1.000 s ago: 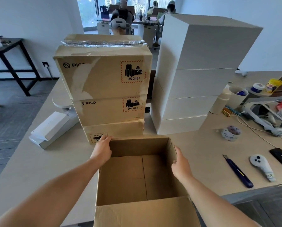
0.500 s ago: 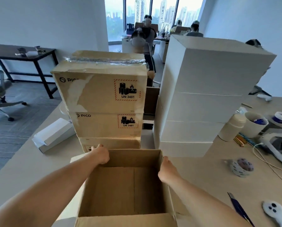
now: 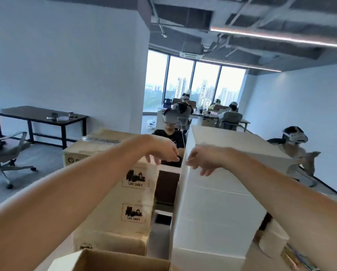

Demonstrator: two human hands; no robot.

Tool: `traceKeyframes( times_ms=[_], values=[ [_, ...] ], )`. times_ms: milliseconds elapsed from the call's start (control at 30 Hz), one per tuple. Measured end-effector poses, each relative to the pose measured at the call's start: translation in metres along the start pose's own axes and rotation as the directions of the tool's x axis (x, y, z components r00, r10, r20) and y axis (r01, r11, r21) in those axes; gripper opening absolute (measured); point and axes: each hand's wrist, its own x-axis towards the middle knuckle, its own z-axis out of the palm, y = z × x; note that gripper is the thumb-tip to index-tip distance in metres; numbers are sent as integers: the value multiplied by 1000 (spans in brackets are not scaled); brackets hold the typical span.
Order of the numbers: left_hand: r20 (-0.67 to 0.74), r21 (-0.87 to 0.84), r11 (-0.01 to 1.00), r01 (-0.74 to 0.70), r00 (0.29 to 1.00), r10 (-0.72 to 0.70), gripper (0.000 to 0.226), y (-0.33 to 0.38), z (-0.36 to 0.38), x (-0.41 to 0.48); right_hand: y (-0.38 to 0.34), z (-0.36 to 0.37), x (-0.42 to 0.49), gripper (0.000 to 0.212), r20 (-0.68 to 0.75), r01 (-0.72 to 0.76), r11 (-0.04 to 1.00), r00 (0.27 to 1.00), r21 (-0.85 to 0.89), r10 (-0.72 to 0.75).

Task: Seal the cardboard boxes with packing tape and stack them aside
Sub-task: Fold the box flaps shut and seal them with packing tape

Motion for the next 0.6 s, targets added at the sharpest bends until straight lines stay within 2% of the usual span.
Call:
traceKeyframes(
  times_ms=[67,167,233,333,400,467,533,600],
  values=[
    [-113,-89,996,-33,993,22,41,27,-32,2,12,-48,-12,34,-126,42,998,991,47,-36],
    [-287,-196,974,-111,957,51,27,59,-58,23,48,-97,-12,25,-361,98,994,927,-39,-105],
    [-457,-198,968,-152,888,47,18,76,-62,48,80,-115,-4,18,-521,96,988,841,-123,-146],
    [-629,-195,960,-199,776,34,22,90,-50,90,138,-122,16,24,-646,17,997,761,-71,-59],
    [-646,-157,974,-162,763,23,35,92,-36,112,178,-119,33,36,-665,-70,995,747,-73,3],
    [-611,-78,997,-11,790,-39,57,88,-27,131,208,-116,47,54,-607,-187,978,789,-94,93],
    [-500,-32,993,118,858,-118,79,84,-26,145,226,-116,57,70,-491,-276,959,846,-71,207],
    [-333,-108,983,147,927,-175,87,85,-28,151,232,-119,65,77,-366,-294,956,887,24,282]
  ],
)
